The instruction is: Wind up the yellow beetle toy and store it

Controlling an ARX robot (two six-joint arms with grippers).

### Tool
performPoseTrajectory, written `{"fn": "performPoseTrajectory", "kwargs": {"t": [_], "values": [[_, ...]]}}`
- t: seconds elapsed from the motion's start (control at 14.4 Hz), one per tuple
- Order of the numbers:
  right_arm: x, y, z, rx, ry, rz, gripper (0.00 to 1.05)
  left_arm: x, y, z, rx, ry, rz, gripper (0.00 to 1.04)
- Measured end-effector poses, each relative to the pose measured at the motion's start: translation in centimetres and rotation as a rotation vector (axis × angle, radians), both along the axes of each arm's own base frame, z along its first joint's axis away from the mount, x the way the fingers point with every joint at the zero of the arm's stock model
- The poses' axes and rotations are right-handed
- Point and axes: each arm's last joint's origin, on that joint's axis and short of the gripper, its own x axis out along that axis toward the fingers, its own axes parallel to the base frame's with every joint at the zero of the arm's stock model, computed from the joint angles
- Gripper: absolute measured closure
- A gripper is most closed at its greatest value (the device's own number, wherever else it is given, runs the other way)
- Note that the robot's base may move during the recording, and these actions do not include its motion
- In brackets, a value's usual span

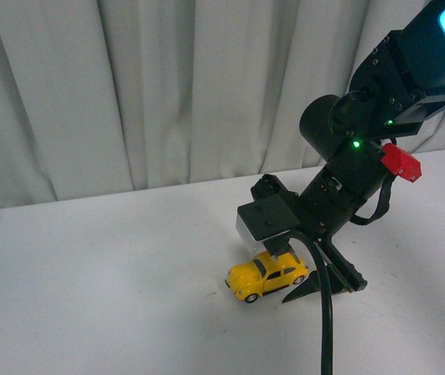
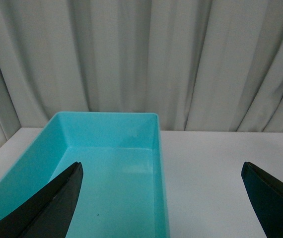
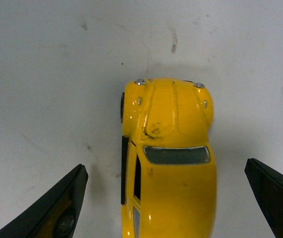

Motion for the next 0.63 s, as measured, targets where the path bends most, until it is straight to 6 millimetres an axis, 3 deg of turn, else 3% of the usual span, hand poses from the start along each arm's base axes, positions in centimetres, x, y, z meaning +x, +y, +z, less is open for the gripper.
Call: {"fn": "performPoseTrajectory", "kwargs": {"t": [0.35,0.42,0.56,0.63], "values": [[-0.03,0.17,-0.82,-0.014,0.025,0.003,0.10,0.00,0.00,0.00,0.000,0.000,0.000,0.07],[-0.03,0.17,-0.91,-0.014,0.031,0.003,0.17,0.00,0.00,0.00,0.000,0.000,0.000,0.07],[0.38,0.17,-0.96,-0.018,0.026,0.002,0.48,0.00,0.00,0.00,0.000,0.000,0.000,0.07],[0.51,0.16,-0.94,-0.015,0.027,0.002,0.58,0.00,0.00,0.00,0.000,0.000,0.000,0.07]]}}
